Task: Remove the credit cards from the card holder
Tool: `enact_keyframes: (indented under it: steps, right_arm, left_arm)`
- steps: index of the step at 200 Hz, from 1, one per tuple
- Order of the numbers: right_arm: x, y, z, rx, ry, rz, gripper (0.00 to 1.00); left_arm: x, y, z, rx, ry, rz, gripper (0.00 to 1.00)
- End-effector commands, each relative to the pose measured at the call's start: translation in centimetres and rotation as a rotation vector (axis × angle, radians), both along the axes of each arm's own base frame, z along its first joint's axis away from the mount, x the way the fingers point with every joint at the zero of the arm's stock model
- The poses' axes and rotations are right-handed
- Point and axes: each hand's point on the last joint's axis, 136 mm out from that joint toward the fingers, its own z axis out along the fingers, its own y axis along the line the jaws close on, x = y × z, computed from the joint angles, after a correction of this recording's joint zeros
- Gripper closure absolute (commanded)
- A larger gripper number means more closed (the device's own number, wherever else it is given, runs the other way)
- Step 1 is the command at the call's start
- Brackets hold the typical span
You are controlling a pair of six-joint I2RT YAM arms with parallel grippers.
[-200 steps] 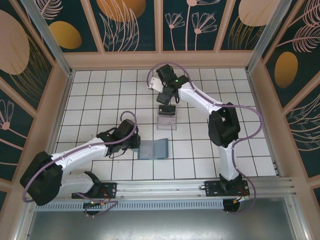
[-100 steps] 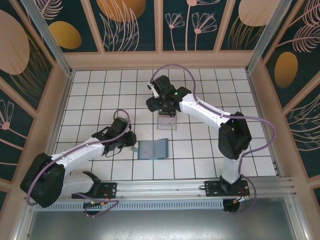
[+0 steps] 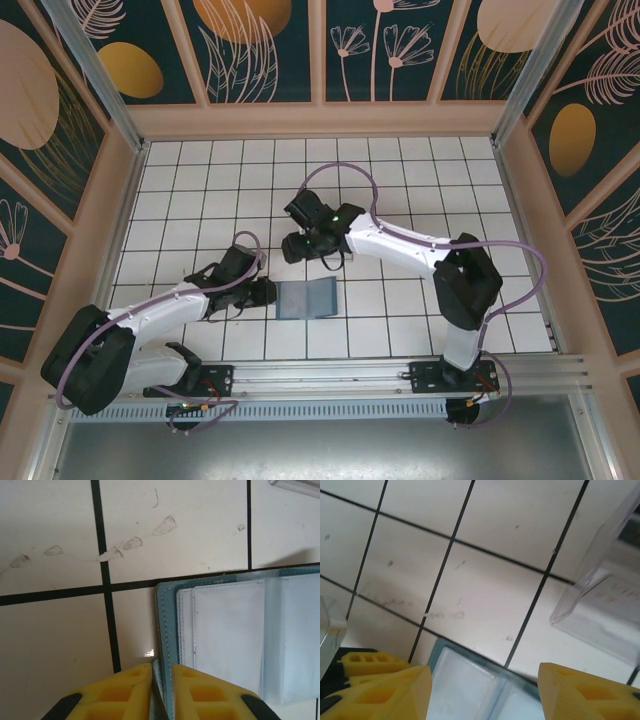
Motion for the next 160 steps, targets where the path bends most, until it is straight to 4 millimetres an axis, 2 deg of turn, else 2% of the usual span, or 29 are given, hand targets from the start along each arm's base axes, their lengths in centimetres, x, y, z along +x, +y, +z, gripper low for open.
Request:
enact_keyframes:
  steps: [1, 41, 58, 92, 160]
  right_arm:
    - [-1.6, 0.0, -0.8, -0.012, 0.059, -0.03, 0.44]
    - [-3.7, 0.5, -2.3, -0.023, 0.122, -0.052, 0.45]
    - [-4.6, 0.5, -3.2, -0.049, 0.155, -0.069, 0.46]
    - [-6.7, 0.3, -4.7, -0.108, 0.216, -0.123, 0.49]
    - [-8.3, 1.2, -7.0, -0.165, 0.275, -0.182, 0.52]
  left_arm:
    - [-0.3, -0.8, 0.7, -0.056, -0.014, -0.038, 0.82]
    - [-0.1, -0.3, 1.0, -0.044, -0.034, -0.013, 0.83]
    - [0.4, 0.6, 1.3, -0.011, -0.057, 0.038, 0.79]
    - [1.4, 2.5, 2.0, 0.03, -0.13, 0.149, 0.78]
    - [1.5, 4.6, 2.1, 0.048, -0.187, 0.264, 0.79]
